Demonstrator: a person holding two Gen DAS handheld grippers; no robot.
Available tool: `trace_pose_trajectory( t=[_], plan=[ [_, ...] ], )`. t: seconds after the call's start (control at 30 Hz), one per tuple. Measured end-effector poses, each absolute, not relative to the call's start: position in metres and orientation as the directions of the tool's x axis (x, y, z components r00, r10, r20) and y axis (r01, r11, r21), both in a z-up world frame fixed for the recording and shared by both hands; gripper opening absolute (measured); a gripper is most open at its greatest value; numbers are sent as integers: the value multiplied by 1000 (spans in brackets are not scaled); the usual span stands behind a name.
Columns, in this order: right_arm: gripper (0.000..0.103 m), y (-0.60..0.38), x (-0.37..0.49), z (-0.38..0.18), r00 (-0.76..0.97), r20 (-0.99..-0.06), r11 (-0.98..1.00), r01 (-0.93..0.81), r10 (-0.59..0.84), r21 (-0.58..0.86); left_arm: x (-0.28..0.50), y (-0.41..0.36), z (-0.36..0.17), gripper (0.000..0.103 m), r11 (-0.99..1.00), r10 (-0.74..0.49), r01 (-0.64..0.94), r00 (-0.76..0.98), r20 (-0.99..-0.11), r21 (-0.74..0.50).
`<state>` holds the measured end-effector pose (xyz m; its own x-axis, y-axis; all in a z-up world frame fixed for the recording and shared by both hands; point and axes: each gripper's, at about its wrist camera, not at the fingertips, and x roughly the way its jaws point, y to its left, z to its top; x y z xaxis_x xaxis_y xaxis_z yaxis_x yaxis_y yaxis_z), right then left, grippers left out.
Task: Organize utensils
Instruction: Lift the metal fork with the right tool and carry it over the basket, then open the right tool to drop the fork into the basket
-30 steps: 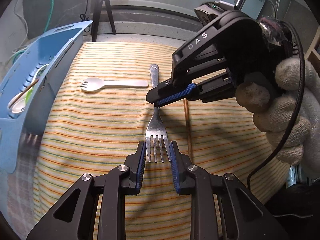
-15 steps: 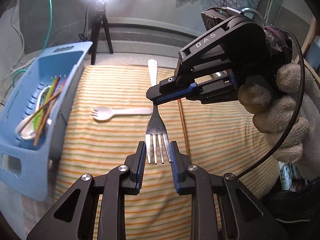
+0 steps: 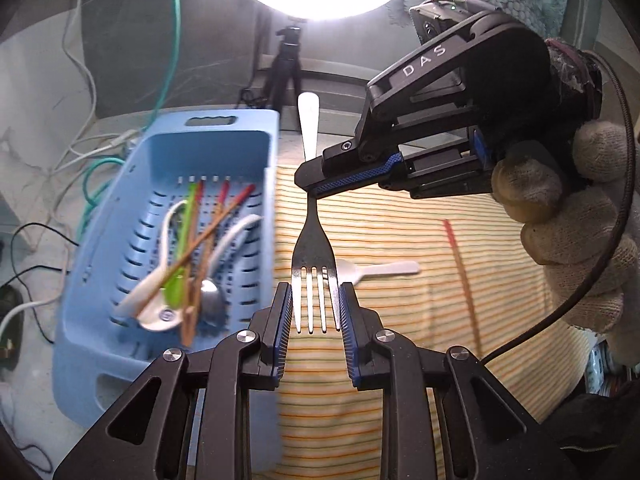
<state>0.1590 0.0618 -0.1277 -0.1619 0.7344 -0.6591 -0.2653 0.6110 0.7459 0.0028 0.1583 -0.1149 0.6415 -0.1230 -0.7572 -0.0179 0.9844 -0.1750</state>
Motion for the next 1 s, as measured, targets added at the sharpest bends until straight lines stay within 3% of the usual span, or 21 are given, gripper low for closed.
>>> trace_pose_trajectory(
  t=[0.8,0.83,0.9,1.0],
  plan=[
    [8,159,162,-136,-140,-761,637,-464,633,615,17,223,-139,22,984,-16,-138,577,-817,-117],
    [10,160,162,-134,-131,-767,640,-474,628,605,15,224,-138,22,983,-17,-138,578,-816,-118],
    [25,160,161,-131,-114,-775,645,-487,622,589,14,224,-135,22,984,-8,-142,580,-815,-111],
    [30,158,159,-125,-79,-779,646,-511,621,567,11,224,-131,22,985,-1,-141,584,-812,-102]
  ],
)
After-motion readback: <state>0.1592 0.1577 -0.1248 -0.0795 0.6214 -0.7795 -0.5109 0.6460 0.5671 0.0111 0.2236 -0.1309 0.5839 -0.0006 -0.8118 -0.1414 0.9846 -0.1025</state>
